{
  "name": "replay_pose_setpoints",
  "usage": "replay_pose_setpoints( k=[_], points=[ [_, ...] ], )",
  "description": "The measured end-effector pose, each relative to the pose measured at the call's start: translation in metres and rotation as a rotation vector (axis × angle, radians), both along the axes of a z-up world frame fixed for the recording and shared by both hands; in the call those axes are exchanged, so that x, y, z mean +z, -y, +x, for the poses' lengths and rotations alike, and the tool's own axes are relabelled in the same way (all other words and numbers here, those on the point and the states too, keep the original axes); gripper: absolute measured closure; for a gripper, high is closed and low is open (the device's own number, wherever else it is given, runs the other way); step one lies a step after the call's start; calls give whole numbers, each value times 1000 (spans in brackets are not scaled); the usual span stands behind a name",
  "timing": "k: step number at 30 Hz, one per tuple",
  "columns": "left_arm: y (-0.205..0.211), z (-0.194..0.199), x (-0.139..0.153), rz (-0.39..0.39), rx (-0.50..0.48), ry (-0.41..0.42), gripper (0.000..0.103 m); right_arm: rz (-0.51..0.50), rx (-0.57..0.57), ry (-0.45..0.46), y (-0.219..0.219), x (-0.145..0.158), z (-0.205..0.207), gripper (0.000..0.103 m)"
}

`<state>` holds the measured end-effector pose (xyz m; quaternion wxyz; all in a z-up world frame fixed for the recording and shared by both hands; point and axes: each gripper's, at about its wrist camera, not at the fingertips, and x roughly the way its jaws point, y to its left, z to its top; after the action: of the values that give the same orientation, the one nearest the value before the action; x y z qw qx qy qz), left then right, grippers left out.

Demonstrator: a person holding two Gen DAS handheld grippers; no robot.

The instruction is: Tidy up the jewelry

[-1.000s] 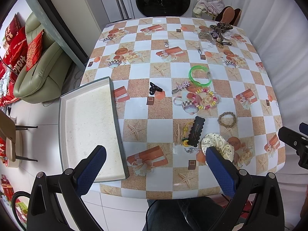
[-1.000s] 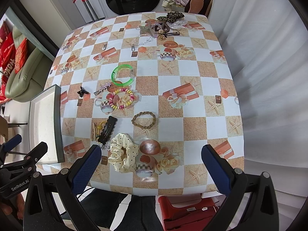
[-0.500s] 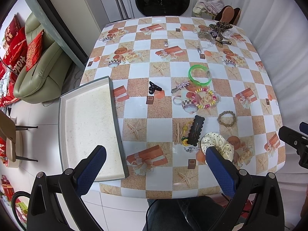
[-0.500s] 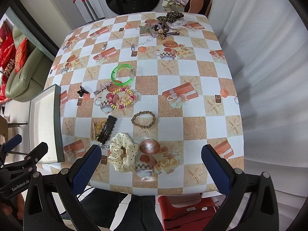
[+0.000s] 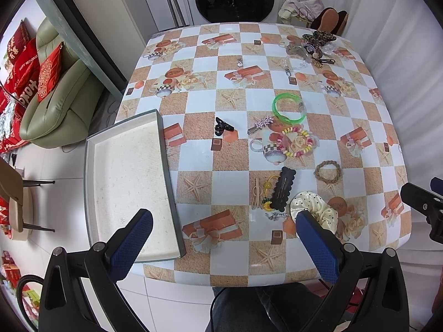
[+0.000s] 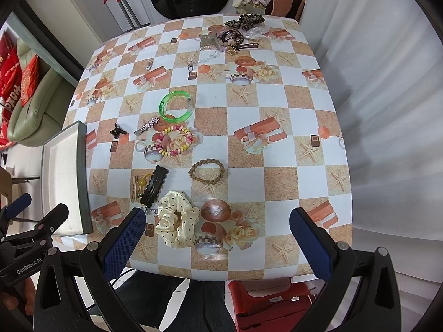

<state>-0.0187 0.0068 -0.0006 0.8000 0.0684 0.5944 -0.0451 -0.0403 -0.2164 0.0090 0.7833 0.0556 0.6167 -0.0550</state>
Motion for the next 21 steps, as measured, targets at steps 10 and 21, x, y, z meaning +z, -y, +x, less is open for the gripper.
replay_pose_setpoints(
  k=[10,21],
  points=[
    [-12,8,-15,4,13,-24,0,41,-45,-44,8,-17,-1,0],
    [-5,79,-65,-72,-3,-79,0,99,-131,-157,32,-78,25,0]
  ],
)
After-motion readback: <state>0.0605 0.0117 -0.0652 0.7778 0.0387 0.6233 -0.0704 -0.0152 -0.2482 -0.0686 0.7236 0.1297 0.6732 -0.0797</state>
